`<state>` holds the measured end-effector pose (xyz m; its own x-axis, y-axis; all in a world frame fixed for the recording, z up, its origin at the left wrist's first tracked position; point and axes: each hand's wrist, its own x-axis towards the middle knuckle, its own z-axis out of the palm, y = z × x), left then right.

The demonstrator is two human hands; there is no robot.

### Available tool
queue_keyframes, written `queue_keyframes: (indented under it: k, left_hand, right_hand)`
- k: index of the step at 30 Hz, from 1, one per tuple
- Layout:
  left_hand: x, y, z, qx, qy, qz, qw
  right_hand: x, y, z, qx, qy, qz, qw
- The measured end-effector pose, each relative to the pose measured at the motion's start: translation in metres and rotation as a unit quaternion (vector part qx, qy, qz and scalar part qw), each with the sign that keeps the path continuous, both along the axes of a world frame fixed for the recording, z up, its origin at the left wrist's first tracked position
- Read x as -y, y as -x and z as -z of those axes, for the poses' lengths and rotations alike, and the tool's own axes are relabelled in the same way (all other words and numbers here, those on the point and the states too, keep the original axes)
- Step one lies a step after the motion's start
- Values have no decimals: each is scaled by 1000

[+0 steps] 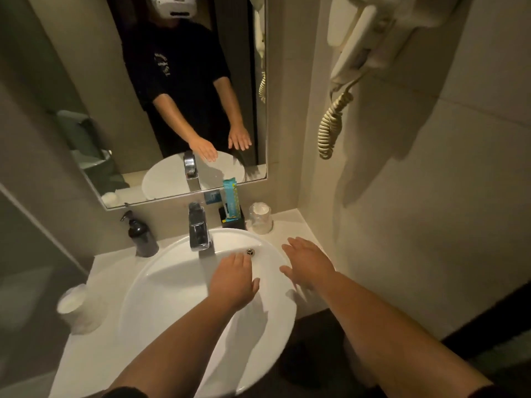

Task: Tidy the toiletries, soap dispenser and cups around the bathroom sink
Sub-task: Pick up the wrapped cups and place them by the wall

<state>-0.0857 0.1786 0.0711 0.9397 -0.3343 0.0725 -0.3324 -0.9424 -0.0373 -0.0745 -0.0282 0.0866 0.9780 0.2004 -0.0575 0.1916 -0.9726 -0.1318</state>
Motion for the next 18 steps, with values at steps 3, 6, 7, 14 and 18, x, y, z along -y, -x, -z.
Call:
queue_keyframes:
  k: [3,6,7,14,18]
  left_hand:
    - [-4,31,-6,4,34,-61,998]
    - [-12,64,-11,13,94,-135,986]
    - [-17,74,-13,22,104,-151,983]
    - [-86,140,-22,32,27,-257,966]
    - [-132,162,-28,37,27,-319,947]
  right_hand:
    - [-5,14,-2,-9,-1,-46,999]
    - [-13,30,-2,7,3,-94,996]
    - [-18,35,-1,8,5,-109,994]
    - [-95,59,-3,7,-8,-230,973]
    - [-153,63,-5,12,-7,-298,954]
